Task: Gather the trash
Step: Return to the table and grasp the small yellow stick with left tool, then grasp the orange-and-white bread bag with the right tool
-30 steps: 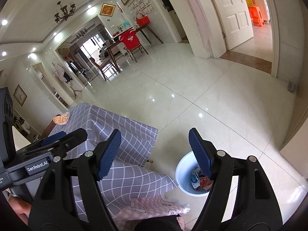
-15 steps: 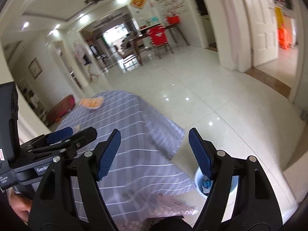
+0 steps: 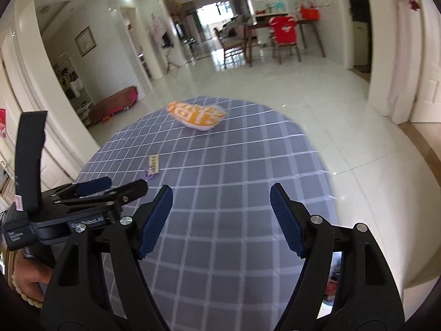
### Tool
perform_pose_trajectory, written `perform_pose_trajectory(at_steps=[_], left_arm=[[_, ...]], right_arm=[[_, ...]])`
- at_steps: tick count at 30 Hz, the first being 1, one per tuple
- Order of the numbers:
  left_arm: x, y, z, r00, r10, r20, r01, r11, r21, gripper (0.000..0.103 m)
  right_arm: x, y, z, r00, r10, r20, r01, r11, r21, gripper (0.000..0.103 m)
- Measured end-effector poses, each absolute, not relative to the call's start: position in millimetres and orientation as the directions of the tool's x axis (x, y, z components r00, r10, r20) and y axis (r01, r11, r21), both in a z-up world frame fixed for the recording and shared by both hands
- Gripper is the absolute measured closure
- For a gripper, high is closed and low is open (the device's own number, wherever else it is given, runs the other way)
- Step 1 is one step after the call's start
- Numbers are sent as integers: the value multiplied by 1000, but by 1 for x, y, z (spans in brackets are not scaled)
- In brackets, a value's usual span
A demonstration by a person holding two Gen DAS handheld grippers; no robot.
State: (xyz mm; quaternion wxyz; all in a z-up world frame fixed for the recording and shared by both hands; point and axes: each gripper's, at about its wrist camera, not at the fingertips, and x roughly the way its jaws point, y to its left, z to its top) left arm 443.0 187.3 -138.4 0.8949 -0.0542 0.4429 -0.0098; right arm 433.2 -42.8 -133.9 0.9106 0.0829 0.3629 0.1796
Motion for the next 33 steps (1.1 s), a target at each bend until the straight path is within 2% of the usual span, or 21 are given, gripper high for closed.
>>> perform_pose_trajectory(at_steps=[1, 6, 8, 10, 11, 12, 14, 15, 16, 18, 27, 29, 33], left_arm=[[447, 192, -142, 605, -64, -793, -34, 994, -106, 19], [475, 200, -163, 570, -79, -818, -11, 995, -104, 39], [480, 198, -167, 567, -77, -820, -4, 995, -96, 43], [487, 199, -172, 564, -88, -821, 6, 995, -102, 53], [490, 199, -174, 562, -94, -822, 13, 994, -105, 60], [491, 197, -174, 570, -80, -818, 22, 996, -82, 75], [492, 195, -176, 575, -65, -815, 40, 998, -52, 85], [490, 198, -175, 585, -88, -806, 52, 996, -71, 95], [491, 202, -173, 595, -106, -797, 56, 994, -91, 99], [491, 212, -172, 592, -142, -793, 56, 989, -135, 99], [495, 236, -163, 619, -148, -771, 41, 987, -157, 99], [494, 239, -154, 650, -129, -749, 28, 989, -146, 99], [497, 249, -135, 703, -53, -709, -44, 992, -118, 99]], right_arm=[[440, -39, -137, 664, 393, -637, -272, 920, 283, 30], [471, -14, -150, 632, 413, -655, -292, 911, 293, 31], [480, -8, -151, 628, 414, -659, -296, 910, 290, 31], [489, -3, -153, 626, 415, -661, -301, 910, 286, 31], [492, -1, -153, 626, 412, -662, -302, 911, 281, 31], [494, 0, -153, 625, 412, -663, -303, 911, 280, 31], [498, 4, -154, 624, 410, -665, -307, 911, 275, 31], [500, 5, -155, 624, 407, -667, -309, 913, 267, 31], [502, 8, -155, 624, 403, -670, -312, 914, 259, 31], [506, 10, -156, 625, 394, -674, -317, 917, 241, 31], [524, 29, -158, 620, 382, -686, -342, 918, 202, 30], [526, 32, -156, 624, 379, -683, -344, 918, 195, 30], [538, 38, -152, 638, 361, -680, -343, 924, 168, 24]])
